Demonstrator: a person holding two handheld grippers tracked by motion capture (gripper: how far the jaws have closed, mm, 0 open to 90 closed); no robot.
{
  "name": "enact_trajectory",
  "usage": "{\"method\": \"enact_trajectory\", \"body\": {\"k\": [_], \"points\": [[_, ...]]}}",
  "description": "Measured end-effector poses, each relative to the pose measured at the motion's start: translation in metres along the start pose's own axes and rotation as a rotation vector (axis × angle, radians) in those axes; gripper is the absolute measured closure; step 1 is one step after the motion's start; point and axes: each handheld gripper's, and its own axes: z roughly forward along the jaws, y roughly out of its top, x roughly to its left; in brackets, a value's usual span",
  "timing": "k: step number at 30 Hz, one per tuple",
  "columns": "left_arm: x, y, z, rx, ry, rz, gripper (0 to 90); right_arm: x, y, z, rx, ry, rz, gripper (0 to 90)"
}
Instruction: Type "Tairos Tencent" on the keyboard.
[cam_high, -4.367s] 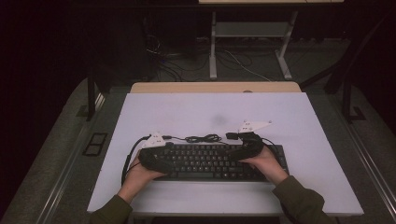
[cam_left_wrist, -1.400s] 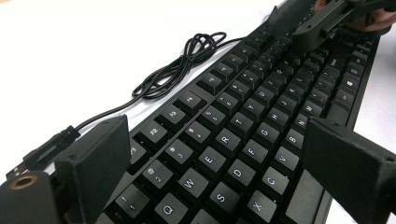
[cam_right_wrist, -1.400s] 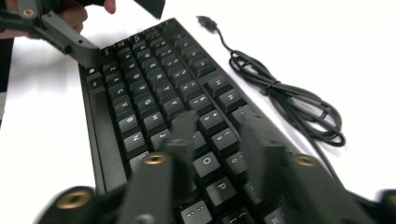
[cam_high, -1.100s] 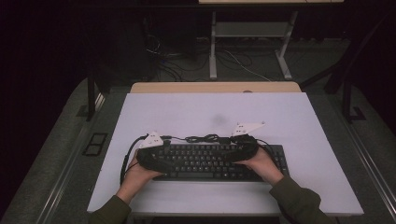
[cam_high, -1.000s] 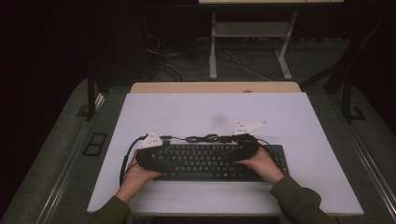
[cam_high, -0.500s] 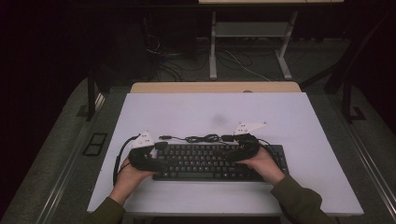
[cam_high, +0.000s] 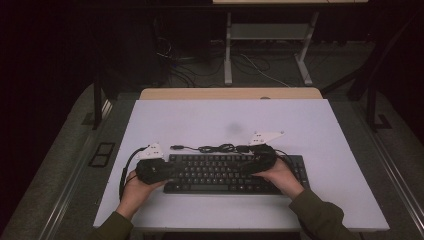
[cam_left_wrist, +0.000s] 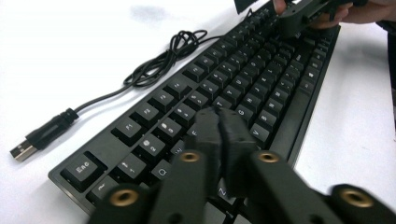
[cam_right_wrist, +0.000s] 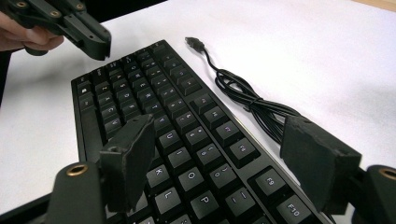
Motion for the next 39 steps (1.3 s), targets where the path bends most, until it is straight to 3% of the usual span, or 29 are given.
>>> {"method": "enact_trajectory", "body": {"k": [20, 26, 39], "points": [[0.002, -0.003, 0.017, 0.082, 0.004, -0.005, 89.6, 0.0, 0.0, 0.0, 0.005, -0.003, -0.002, 25.9], [0.001, -0.003, 0.023, 0.119, 0.012, 0.022, 89.5, 0.0, 0.0, 0.0, 0.004, -0.004, -0.004, 25.9], [0.0, -0.003, 0.028, 0.145, 0.015, 0.041, 89.5, 0.0, 0.0, 0.0, 0.005, -0.006, -0.002, 25.9]]}}
